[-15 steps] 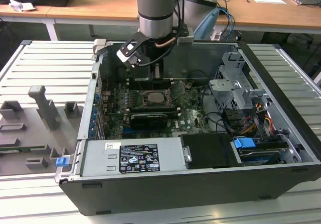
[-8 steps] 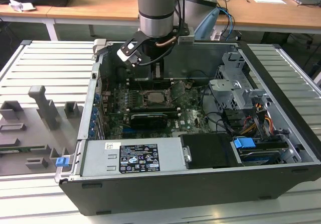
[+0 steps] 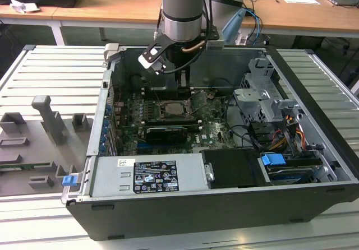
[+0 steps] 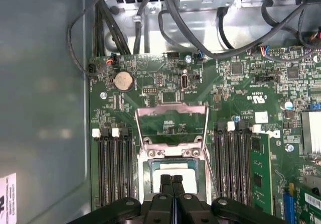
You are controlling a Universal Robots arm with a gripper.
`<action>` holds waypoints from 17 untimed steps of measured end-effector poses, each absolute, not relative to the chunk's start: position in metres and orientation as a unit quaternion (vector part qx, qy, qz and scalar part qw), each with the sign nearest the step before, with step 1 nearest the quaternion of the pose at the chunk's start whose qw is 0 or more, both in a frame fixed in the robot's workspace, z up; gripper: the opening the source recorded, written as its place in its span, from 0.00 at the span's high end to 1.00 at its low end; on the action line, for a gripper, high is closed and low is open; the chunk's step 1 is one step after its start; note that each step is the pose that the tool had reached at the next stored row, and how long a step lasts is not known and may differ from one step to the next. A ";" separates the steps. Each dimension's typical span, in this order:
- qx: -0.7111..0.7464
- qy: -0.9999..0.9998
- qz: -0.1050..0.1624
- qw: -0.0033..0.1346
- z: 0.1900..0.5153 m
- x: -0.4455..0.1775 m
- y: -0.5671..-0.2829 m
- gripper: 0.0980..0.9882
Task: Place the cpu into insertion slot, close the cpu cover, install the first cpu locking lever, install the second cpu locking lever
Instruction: 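Close the cpu cover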
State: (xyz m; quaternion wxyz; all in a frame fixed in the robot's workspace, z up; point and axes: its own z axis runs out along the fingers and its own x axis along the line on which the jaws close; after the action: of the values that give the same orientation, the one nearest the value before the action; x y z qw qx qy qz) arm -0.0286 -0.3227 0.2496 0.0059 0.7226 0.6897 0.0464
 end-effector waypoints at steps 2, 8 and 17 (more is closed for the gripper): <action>0.723 0.690 0.046 0.006 0.250 -0.027 -0.323 0.99; 0.723 0.690 0.046 0.006 0.250 -0.024 -0.323 0.99; 0.723 0.690 0.046 0.006 0.252 -0.022 -0.323 0.99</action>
State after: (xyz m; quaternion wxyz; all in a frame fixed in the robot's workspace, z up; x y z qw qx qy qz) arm -0.0222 -0.3227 0.2520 0.0059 0.7226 0.6896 0.0464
